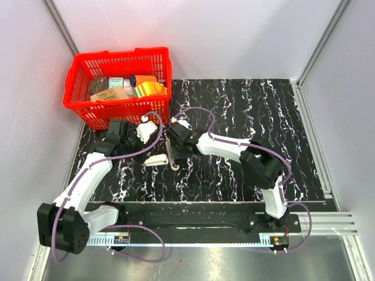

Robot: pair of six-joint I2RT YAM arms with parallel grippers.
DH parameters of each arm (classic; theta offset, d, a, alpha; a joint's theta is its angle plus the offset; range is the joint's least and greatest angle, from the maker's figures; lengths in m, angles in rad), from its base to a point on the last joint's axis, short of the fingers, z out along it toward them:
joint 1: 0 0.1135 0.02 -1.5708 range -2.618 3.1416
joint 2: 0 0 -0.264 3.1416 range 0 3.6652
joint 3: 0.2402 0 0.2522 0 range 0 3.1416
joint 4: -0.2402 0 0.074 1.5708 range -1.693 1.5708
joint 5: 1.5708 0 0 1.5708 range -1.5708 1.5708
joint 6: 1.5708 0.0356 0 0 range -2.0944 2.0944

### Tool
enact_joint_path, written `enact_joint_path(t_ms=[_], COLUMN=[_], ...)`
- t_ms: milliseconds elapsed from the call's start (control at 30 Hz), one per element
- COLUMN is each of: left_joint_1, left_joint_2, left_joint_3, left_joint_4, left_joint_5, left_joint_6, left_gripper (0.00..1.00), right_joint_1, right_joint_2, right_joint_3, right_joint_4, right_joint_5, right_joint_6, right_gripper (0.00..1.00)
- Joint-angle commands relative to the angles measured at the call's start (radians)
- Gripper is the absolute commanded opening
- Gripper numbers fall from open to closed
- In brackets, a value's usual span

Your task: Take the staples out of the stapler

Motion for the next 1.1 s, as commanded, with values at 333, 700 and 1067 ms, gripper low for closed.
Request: enact_joint_path(t_ms=[333, 700, 1067], left_joint_1=[0.007, 0.005, -0.064], left_joint_2=[-0.064, -0.052, 0.057], left_joint_3=[0.158, 0.136, 0.127], left_joint_4=[-0.086, -0.065, 0.003], left_joint_5=[0.031, 0.058, 0.216], left_joint_6=[-0.111, -0.123, -0.171], left_gripper=[0.9, 0.96, 0.88], right_joint_1=[0.096, 0.096, -0.04], right_joint_2=[0.12, 0.122, -0.212], right_joint_3=[0.188, 0.269, -0.104], right_joint_4=[0.066, 0.008, 0.196], right_joint_5=[-0.096, -0.016, 0.044], right_joint_6=[0.081, 0.062, 0.1], right_gripper=[0.01, 0.02, 0.02])
